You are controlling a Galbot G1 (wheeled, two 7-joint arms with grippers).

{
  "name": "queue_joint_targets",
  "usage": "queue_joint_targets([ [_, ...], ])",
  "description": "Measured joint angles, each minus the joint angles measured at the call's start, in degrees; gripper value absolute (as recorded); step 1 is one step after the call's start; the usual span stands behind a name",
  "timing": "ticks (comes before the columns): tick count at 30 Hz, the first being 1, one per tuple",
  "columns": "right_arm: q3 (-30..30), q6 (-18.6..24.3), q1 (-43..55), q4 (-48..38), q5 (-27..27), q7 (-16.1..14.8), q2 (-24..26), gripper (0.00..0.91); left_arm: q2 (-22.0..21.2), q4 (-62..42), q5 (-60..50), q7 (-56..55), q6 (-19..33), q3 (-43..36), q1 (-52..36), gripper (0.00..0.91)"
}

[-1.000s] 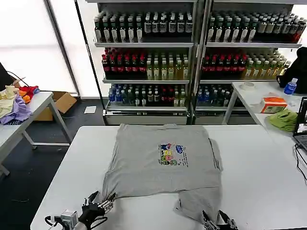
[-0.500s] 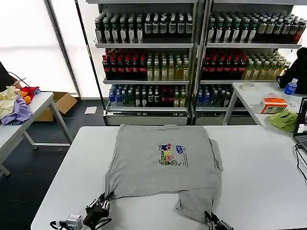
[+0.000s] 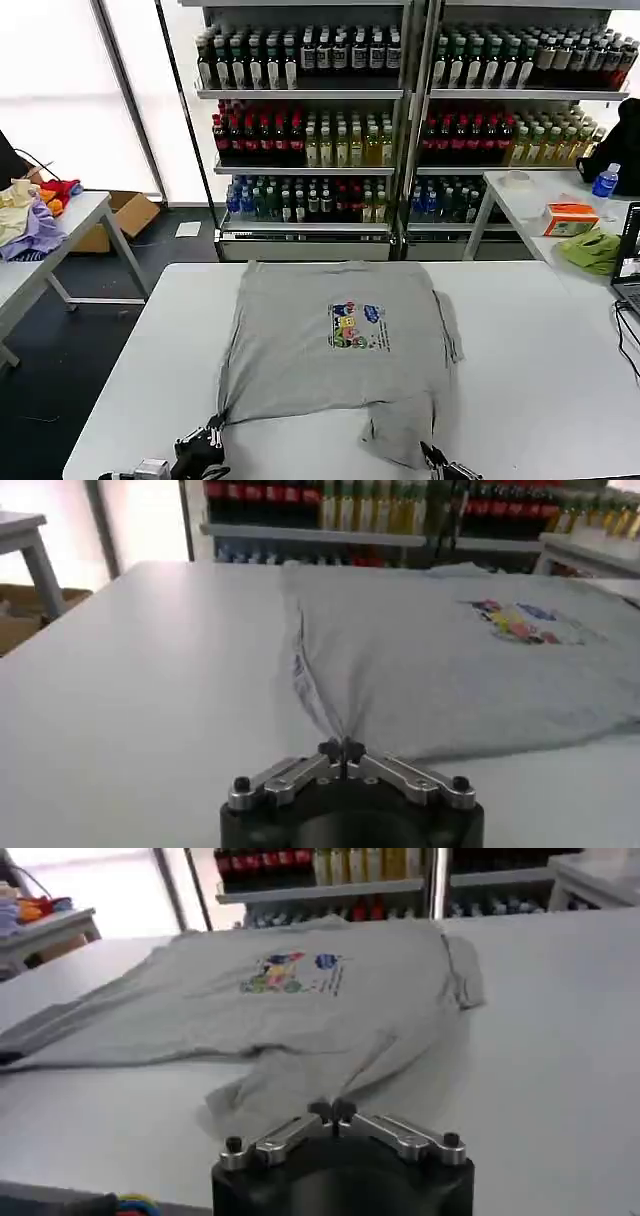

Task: Fold and organize the clothes.

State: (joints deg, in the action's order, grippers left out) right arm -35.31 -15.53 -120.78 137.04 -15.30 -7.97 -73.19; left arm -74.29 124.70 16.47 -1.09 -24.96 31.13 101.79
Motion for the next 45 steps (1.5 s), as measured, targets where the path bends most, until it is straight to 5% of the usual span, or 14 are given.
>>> queue_joint_targets([
  [10, -3.1, 5.2, -4.2, 1.3, -2.1, -1.6, 0.2, 0.0, 1.1, 5.2, 0.4, 0.4, -0.4, 2.6, 5.6, 0.03],
  [17, -4.2, 6.4, 2.2, 0.2, -7.3, 0.5, -0.4, 0.0, 2.9, 6.3, 3.3, 1.4, -1.2, 4.7, 4.6, 0.03],
  [28, -3.2, 3.5, 19.5, -4.6, -11.6, 6.3, 2.4, 0.0, 7.6, 3.0, 15.1, 2.3, -4.2, 4.1, -6.4, 0.03],
  [43, 3.5, -0.5, 39.9, -18.9, -10.0, 11.9, 5.6, 0.0, 11.5, -8.8, 25.2, 1.7, -6.7, 0.0, -24.9, 0.03],
  [44, 4.1, -0.7, 41.0, -19.9, -9.8, 12.1, 5.6, 0.0, 11.6, -9.6, 25.4, 1.5, -6.7, -0.2, -25.8, 0.071],
  [45, 4.7, -1.0, 42.1, -20.8, -9.6, 12.4, 5.6, 0.0, 11.6, -10.3, 25.7, 1.4, -6.8, -0.5, -26.7, 0.343],
])
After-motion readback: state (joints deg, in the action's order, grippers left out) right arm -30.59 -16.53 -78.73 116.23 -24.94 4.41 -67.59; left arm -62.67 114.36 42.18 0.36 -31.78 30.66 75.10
